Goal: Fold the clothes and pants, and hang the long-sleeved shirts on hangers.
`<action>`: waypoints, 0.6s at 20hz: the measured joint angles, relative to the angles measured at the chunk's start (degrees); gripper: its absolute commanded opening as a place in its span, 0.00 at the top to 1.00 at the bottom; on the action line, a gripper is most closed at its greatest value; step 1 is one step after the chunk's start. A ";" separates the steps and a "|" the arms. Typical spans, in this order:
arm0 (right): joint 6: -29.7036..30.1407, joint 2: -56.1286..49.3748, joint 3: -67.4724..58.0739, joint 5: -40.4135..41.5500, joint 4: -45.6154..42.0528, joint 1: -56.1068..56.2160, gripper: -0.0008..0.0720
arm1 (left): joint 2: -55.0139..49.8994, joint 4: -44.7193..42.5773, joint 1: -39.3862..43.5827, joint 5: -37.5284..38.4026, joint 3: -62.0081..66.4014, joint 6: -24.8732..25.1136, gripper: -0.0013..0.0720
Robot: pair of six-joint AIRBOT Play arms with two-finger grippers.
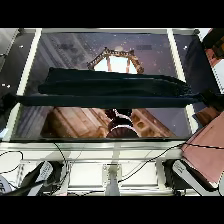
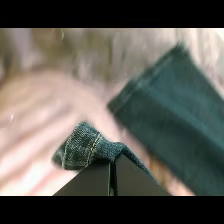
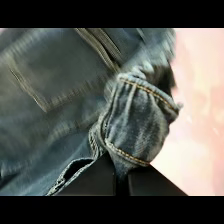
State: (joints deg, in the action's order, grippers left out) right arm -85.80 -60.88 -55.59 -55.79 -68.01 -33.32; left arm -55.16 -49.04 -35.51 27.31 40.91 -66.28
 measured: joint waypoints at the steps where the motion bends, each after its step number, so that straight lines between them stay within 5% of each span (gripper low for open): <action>1: -1.16 -1.01 -0.22 2.69 -0.07 1.64 0.91 | -2.56 -0.04 2.32 -2.29 1.90 -0.31 0.94; 12: -17.09 -18.95 -7.43 27.32 0.70 9.29 0.91 | -36.54 0.00 19.65 -11.85 32.39 -4.61 0.94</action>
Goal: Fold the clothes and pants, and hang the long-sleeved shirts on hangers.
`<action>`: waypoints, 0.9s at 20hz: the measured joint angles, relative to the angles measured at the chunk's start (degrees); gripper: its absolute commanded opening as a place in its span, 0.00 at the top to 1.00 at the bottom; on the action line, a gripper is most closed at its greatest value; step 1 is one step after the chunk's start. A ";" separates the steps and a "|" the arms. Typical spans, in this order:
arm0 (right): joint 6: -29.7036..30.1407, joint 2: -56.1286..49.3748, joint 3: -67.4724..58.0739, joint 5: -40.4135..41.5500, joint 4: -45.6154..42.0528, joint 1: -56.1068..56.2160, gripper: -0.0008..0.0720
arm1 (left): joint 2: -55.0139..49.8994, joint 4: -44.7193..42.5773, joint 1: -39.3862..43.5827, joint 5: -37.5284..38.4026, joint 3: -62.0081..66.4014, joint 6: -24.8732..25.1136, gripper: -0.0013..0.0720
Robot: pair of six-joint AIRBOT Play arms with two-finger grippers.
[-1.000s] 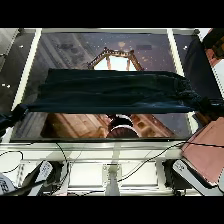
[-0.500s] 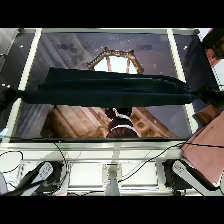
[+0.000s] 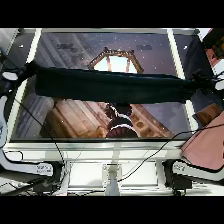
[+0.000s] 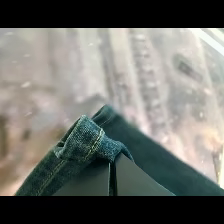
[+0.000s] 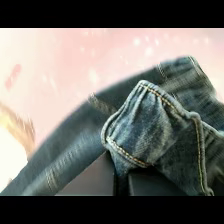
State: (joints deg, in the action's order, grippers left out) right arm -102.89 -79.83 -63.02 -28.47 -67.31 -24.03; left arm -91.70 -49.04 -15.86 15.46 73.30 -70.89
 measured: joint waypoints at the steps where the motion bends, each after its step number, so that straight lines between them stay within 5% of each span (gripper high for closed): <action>1: -0.72 -1.77 -0.76 1.60 0.24 0.59 0.91 | -1.75 0.02 0.94 -1.11 1.29 -0.31 0.94; 3: -1.77 -5.07 -1.99 5.35 1.22 1.75 0.91 | -4.63 0.15 2.75 -3.56 3.06 -0.63 0.93; 4: -2.10 -6.47 -2.38 7.19 2.12 2.21 0.87 | -5.62 0.17 3.41 -4.72 3.58 -0.63 0.71; 5: -2.47 -7.50 -2.67 8.96 3.08 2.60 0.54 | -6.38 0.20 3.98 -5.84 3.96 -0.66 0.24; 6: -2.56 -8.31 -2.86 11.17 3.96 2.99 0.35 | -6.88 0.20 4.35 -7.02 4.26 -0.66 0.03; 13: 6.34 -9.40 -6.21 18.29 3.43 3.87 0.34 | -5.03 -2.84 3.34 -10.21 5.07 -0.68 0.02; 18: 9.77 -9.09 -7.39 16.39 2.47 3.85 0.34 | -2.21 -4.31 -2.95 5.40 5.14 -1.22 0.02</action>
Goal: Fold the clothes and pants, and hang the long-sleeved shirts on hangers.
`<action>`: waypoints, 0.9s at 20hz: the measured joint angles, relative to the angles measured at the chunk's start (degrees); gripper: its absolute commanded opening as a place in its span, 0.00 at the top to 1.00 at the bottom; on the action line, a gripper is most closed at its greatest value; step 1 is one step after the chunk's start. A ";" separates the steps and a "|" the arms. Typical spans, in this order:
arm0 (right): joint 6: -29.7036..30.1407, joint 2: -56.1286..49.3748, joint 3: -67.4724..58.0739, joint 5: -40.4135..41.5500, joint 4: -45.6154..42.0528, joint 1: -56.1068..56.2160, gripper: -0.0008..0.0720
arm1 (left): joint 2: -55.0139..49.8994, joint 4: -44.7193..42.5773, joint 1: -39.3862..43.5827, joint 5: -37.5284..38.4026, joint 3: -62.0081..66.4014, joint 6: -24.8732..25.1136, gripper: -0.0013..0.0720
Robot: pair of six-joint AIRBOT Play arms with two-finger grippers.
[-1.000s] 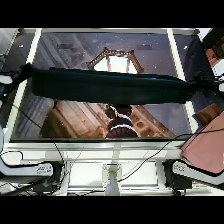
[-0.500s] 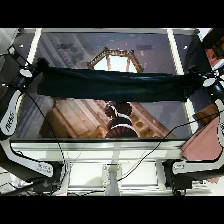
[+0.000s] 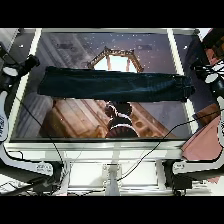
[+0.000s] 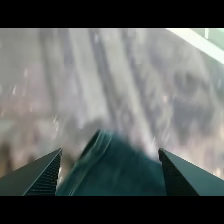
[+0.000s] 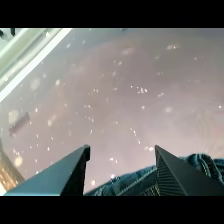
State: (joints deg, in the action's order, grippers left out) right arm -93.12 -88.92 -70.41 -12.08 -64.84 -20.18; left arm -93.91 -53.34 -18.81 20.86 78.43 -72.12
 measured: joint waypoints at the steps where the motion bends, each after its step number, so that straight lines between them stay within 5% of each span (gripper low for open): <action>1: 0.39 0.00 -0.07 -0.59 -0.39 0.02 0.34 | 0.17 -0.17 -1.95 5.22 0.00 -0.79 0.02; 8: 1.22 0.07 -0.22 -3.76 -2.64 0.00 0.34 | -2.05 -0.33 -11.43 30.99 -0.04 -2.54 0.01; 18: 1.33 0.07 -0.22 -6.25 -2.89 0.00 0.34 | -12.37 16.26 -10.71 31.61 -0.04 0.57 0.03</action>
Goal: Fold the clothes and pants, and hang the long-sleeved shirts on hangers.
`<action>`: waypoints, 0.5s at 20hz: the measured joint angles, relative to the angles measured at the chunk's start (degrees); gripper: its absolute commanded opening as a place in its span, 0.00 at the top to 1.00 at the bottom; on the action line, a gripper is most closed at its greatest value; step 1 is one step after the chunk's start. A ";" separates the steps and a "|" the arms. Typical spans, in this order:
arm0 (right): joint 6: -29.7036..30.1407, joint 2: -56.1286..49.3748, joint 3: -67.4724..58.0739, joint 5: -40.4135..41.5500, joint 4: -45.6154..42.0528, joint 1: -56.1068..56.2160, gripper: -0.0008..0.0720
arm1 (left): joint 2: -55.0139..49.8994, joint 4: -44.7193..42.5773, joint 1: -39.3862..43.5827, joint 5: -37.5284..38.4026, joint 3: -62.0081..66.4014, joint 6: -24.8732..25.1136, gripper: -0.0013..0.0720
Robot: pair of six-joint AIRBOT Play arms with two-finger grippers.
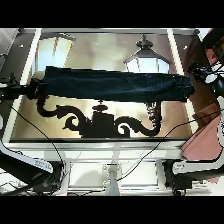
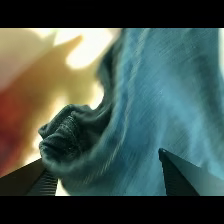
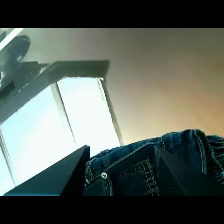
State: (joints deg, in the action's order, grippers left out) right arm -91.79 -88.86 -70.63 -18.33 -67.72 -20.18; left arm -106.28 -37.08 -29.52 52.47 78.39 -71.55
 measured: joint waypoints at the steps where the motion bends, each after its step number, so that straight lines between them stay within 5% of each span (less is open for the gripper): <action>1: 0.00 0.00 -0.02 -0.07 0.00 0.00 0.34 | -0.61 1.20 0.68 -1.20 0.02 0.66 0.07; 4: 0.00 0.00 -0.02 -0.81 -0.02 0.02 0.34 | -1.84 2.69 3.21 -6.12 0.00 2.80 0.39; 6: 0.00 0.00 -0.02 -1.51 -0.02 0.00 0.40 | -2.19 2.71 4.85 -9.99 -0.02 3.63 0.83; 7: 0.00 0.00 -0.02 -1.99 -0.04 0.02 0.48 | -2.23 2.67 5.57 -11.41 -0.07 3.91 0.94; 8: 0.13 0.11 -0.09 -2.89 -0.04 0.09 0.55 | -2.05 2.62 6.27 -13.27 -0.04 4.39 0.94; 10: 2.64 0.39 -0.79 -5.35 -0.07 0.74 0.56 | -1.11 2.54 7.26 -16.22 0.61 7.02 0.94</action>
State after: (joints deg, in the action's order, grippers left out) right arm -89.14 -88.47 -71.42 -23.68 -67.79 -19.44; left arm -107.39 -34.54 -22.26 36.25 79.00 -64.53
